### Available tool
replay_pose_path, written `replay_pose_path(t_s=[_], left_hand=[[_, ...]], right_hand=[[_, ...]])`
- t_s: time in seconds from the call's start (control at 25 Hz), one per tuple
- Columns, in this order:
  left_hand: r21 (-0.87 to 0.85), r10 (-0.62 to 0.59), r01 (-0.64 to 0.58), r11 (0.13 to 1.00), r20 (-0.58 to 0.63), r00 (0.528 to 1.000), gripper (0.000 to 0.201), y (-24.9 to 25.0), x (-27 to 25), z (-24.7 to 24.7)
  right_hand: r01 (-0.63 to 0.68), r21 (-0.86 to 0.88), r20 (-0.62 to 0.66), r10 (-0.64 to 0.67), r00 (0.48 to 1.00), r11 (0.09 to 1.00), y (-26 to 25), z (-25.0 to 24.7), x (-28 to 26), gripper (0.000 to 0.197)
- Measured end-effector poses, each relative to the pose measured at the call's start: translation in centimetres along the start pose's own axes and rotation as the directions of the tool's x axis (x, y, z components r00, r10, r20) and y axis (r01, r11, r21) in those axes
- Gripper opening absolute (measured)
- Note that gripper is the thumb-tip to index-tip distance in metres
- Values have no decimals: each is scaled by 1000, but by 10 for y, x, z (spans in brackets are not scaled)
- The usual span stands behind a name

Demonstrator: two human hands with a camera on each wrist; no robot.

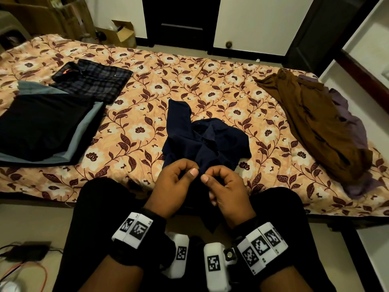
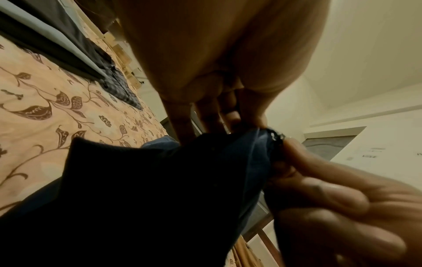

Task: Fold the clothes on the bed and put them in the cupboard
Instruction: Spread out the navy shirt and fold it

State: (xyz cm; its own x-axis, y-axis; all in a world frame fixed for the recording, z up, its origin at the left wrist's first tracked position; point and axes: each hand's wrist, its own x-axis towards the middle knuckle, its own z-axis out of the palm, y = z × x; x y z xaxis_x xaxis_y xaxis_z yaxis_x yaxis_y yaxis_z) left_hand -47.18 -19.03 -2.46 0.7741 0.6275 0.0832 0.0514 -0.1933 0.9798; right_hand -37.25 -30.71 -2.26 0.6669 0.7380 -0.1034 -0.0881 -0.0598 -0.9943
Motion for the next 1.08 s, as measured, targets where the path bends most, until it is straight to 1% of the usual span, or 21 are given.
replay_pose_path(t_s=[0.12, 0.16, 0.28, 0.32, 0.36, 0.4, 0.48, 0.56, 0.6, 0.64, 0.68, 0.72, 0.76, 0.8, 0.84, 0.88, 0.92, 0.96, 1.0, 1.04, 1.08], left_hand=[[-38, -7, 6, 999, -33, 999, 8, -4, 2, -10], [-50, -11, 10, 999, -9, 1000, 9, -5, 2, -11], [-151, -91, 123, 981, 198, 976, 14, -3, -1, -7], [-147, -95, 132, 980, 238, 967, 13, -3, -3, -5], [-127, -79, 112, 986, 235, 969, 11, -4, -4, -3], [-125, -53, 80, 989, 204, 977, 9, -4, -5, -2], [-178, -22, 37, 983, 82, 996, 10, -4, -4, -1], [-208, 25, -31, 978, -33, 999, 16, 0, -2, -4], [-201, 49, -59, 978, -55, 997, 19, 3, -2, -6], [-196, 63, -72, 978, -48, 997, 22, 7, -2, -10], [-186, 58, -59, 981, -8, 998, 24, 13, -2, -17], [-136, 31, -22, 990, 61, 998, 25, 18, -1, -28], [-31, -21, 25, 999, 142, 990, 26, 23, 1, -42], [121, -88, 62, 991, 223, 971, 27, 27, 4, -57], [271, -154, 78, 960, 273, 950, 26, 31, 6, -70], [378, -194, 83, 922, 267, 944, 25, 34, 8, -81], [434, -187, 79, 898, 212, 959, 24, 37, 11, -88], [464, -119, 50, 885, 121, 985, 23, 40, 14, -93], [491, -9, -3, 871, 22, 1000, 22, 44, 17, -97], [535, 118, -67, 842, -61, 991, 19, 48, 21, -101], [593, 238, -123, 796, -119, 964, 17, 51, 25, -106]], right_hand=[[-56, 89, 112, 46, 993, 994, 2, 4, 0, 15], [-60, 122, 124, 45, 991, 991, 0, 4, 1, 15], [-11, 191, 34, 5, 999, 981, -2, 0, 7, 12], [18, 143, -3, -18, 1000, 990, 0, -2, 8, 9], [35, 76, -16, -34, 999, 997, 1, -2, 8, 3], [41, 26, -7, -41, 999, 999, 4, -2, 7, 7], [9, 31, 45, -11, 999, 999, 9, 0, 2, 30], [-29, 44, 103, 25, 994, 999, 8, 1, -1, 50], [-29, 14, 122, 27, 992, 999, 5, 0, -2, 53], [-6, -31, 114, 9, 993, 1000, 5, -3, 0, 49], [32, -87, 74, -25, 997, 996, 3, -7, 3, 39], [71, -154, 2, -71, 997, 986, 1, -15, 6, 30], [114, -242, -65, -133, 989, 964, -3, -23, 10, 26], [181, -366, -84, -226, 971, 913, -8, -34, 12, 24], [270, -520, -16, -326, 945, 810, -15, -45, 15, 22], [370, -655, 115, -397, 911, 659, -23, -55, 17, 20], [461, -718, 259, -414, 873, 521, -32, -62, 20, 18], [515, -735, 360, -389, 848, 441, -42, -69, 25, 17], [538, -732, 411, -359, 838, 417, -52, -76, 29, 18], [555, -728, 433, -357, 828, 403, -61, -85, 34, 20], [565, -723, 431, -380, 818, 396, -69, -94, 39, 21]])
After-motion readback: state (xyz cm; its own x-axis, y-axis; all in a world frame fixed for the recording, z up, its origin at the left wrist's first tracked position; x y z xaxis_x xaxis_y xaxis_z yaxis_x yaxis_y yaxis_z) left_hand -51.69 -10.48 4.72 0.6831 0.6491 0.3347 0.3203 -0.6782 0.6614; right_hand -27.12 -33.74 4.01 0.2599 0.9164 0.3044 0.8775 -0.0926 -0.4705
